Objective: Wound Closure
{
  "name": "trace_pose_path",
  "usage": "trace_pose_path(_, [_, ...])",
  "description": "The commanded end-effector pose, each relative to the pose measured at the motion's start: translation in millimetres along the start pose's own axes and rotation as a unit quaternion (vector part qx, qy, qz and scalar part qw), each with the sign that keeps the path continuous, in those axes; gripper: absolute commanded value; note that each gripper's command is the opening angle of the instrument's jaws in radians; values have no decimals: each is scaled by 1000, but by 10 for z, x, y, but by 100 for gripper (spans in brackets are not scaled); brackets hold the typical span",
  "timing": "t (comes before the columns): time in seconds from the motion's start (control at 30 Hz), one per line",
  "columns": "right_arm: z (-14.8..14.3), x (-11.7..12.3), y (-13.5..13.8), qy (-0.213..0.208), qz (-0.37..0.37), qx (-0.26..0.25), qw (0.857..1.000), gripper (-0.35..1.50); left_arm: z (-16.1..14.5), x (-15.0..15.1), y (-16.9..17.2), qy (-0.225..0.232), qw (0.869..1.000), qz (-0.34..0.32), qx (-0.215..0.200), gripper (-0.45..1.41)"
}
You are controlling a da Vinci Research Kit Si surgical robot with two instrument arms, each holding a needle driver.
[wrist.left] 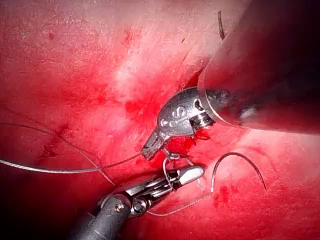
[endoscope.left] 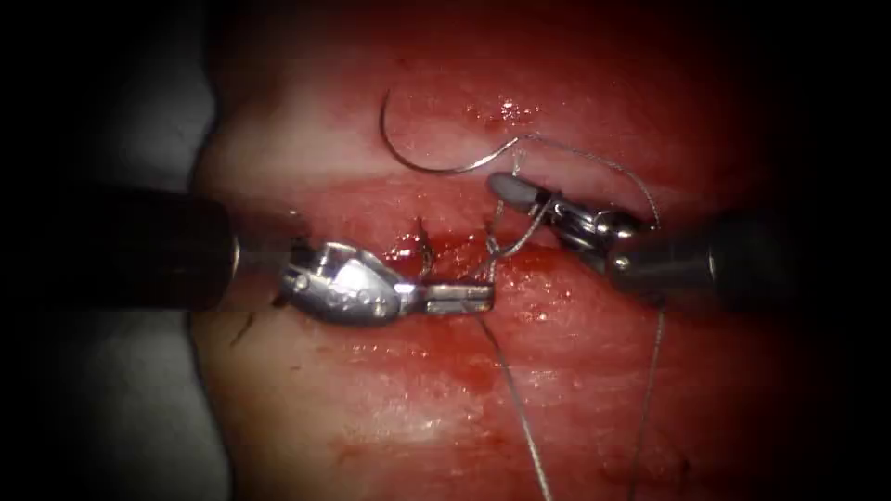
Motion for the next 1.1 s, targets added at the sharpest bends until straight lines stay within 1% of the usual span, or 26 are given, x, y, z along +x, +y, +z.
trace_pose_path(0.03, [-5,-15,-4,-1,-11,3,1000,-35,0,-4,5,-2,1000,-5,2,-45])
trace_pose_path(0.17, [-17,-18,-22,5,-43,16,999,-35,-15,-4,-11,-9,1000,-13,9,-45])
trace_pose_path(0.3, [-26,-21,-40,15,-114,37,993,-35,-27,-8,-31,-18,999,-21,19,-45])
trace_pose_path(0.37, [-30,-25,-44,13,-125,43,991,-35,-31,-10,-43,-22,999,-25,24,-45])
trace_pose_path(0.43, [-32,-30,-46,10,-143,48,988,-35,-34,-11,-54,-25,999,-29,29,-45])
trace_pose_path(0.5, [-38,-44,-44,8,-182,54,982,-35,-36,-17,-84,-33,998,-38,37,-45])
trace_pose_path(0.73, [-51,-66,-33,0,-207,69,976,-35,-35,-26,-124,-45,997,-47,44,-45])
trace_pose_path(0.77, [-55,-71,-31,-7,-209,78,975,-35,-34,-29,-133,-48,997,-46,46,-45])
trace_pose_path(0.9, [-62,-77,-33,-19,-231,96,968,-35,-32,-32,-152,-51,997,-38,51,-45])
trace_pose_path(1.03, [-66,-87,-35,-28,-274,115,954,-35,-27,-35,-175,-58,996,-24,61,-45])
trace_pose_path(1.1, [-66,-88,-36,-30,-286,121,950,-35,-22,-37,-184,-64,996,-15,67,-45])
